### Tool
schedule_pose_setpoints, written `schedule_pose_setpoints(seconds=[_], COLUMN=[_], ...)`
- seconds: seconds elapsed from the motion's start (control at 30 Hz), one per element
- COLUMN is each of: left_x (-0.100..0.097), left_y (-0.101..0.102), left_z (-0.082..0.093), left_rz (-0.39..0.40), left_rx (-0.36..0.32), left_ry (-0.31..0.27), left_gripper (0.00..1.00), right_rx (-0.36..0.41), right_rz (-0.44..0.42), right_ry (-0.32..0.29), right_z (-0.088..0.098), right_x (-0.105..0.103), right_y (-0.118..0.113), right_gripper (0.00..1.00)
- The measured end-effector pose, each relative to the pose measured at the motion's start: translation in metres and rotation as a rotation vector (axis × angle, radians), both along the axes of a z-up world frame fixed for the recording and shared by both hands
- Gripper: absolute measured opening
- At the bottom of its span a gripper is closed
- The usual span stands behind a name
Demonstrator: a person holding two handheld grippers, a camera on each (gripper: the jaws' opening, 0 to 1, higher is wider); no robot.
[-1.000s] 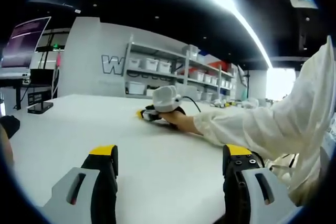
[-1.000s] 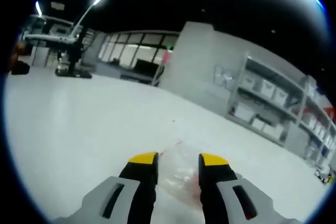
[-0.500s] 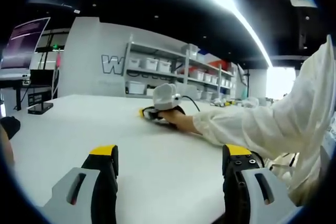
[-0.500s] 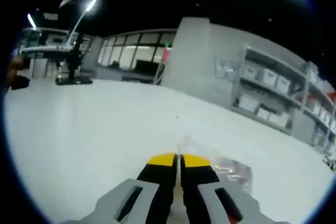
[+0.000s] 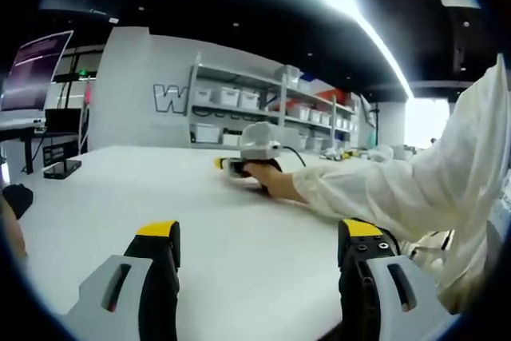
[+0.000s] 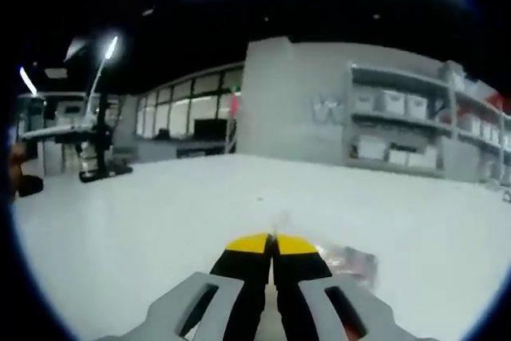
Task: Open the resealable bag by pulling the two sides of the seal apart until the entire bag opening is separated and visibly accessible.
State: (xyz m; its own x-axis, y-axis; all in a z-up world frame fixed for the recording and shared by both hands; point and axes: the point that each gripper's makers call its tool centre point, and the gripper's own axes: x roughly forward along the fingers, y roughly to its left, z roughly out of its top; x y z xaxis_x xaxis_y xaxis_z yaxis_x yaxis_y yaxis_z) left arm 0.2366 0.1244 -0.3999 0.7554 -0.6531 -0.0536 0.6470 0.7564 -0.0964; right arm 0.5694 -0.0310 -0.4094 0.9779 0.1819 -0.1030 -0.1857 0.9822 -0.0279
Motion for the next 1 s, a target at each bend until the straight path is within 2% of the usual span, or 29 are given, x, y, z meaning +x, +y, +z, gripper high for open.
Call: schedule_pose_setpoints(seconds=[0.17,0.23,0.53,0.7,1.0], left_x=[-0.001,-0.002,-0.003,-0.004,-0.004], left_y=[-0.002,-0.005,-0.006,-0.01,-0.011], left_z=[-0.001,-0.004,-0.003,-0.003,0.002], left_rz=[-0.001,-0.005,-0.002,-0.011,-0.022], left_rx=[-0.005,0.004,0.003,0.009,0.017], left_ry=[-0.001,0.005,0.001,-0.002,-0.012], left_gripper=[0.79,0.79,0.79,0.79,0.79], right_rx=[0.045,0.057,0.067,0.101,0.152], right_rz=[-0.026,-0.028,-0.046,-0.054,-0.036], right_ry=[0.007,-0.001,-0.089,-0.103,-0.115], right_z=[0.003,0.009,0.056,0.065,0.075], right_x=[0.003,0.003,0.006,0.004,0.001], right_y=[-0.014,-0.016,-0.032,-0.042,-0.041], right_gripper=[0.0,0.0,0.0,0.0,0.0])
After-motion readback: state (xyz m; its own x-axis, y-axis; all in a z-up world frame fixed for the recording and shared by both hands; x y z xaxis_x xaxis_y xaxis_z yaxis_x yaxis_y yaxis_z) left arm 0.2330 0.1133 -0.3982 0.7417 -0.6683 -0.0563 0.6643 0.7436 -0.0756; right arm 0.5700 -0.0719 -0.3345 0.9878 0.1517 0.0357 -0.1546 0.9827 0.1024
